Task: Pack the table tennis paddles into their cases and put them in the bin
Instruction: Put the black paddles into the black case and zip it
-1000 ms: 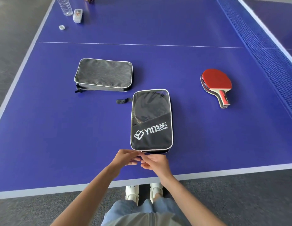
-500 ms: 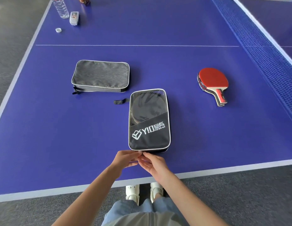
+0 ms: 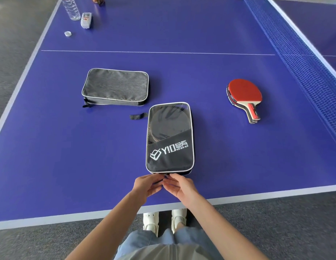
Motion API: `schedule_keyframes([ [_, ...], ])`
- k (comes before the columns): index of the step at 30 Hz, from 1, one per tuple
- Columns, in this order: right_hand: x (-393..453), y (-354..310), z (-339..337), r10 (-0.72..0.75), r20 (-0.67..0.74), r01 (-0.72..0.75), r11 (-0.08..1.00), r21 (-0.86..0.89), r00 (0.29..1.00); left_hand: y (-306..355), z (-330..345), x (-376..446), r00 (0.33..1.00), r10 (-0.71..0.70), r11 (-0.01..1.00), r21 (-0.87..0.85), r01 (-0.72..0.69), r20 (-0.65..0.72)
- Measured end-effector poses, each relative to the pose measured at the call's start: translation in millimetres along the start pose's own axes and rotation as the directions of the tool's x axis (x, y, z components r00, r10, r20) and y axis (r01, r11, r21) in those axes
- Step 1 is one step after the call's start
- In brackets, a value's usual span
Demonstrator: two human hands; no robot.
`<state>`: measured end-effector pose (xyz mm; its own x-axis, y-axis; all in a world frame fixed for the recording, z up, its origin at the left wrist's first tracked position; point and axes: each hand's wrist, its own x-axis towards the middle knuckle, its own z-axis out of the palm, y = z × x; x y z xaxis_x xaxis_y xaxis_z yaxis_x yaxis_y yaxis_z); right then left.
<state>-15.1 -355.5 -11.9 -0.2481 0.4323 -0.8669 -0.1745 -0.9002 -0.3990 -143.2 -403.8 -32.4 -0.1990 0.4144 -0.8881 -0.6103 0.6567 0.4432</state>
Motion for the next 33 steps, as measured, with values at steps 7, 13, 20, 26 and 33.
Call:
schedule_keyframes([
  [7, 4.6, 2.9, 2.4, 0.024, -0.009, -0.024, 0.999, -0.034, 1.0, 6.1, -7.2, -0.8, 1.0, -0.002, 1.0, 0.013, 0.002, -0.029],
  [13, 6.3, 5.3, 12.8, 0.032, 0.006, -0.031, 0.997, -0.068, 0.999, 5.5, -17.0, -0.7, 0.994, 0.091, 0.981, 0.177, -0.08, -0.052],
  [20, 10.4, 6.8, 23.3, 0.104, -0.01, -0.104, 0.992, 0.066, 0.994, 17.0, -23.1, -4.7, 0.99, 0.143, 0.956, 0.257, -0.141, 0.01],
  [26, 12.3, 4.9, 23.7, 0.182, 0.052, -0.183, 0.983, 0.022, 0.982, 24.6, -27.0, -4.2, 0.986, 0.162, 0.926, 0.34, -0.161, 0.027],
  [33, 12.1, 4.0, 35.5, 0.17, 0.08, -0.172, 0.985, 0.024, 0.982, 25.5, -32.8, -1.6, 0.999, 0.046, 0.999, 0.025, -0.046, -0.012],
])
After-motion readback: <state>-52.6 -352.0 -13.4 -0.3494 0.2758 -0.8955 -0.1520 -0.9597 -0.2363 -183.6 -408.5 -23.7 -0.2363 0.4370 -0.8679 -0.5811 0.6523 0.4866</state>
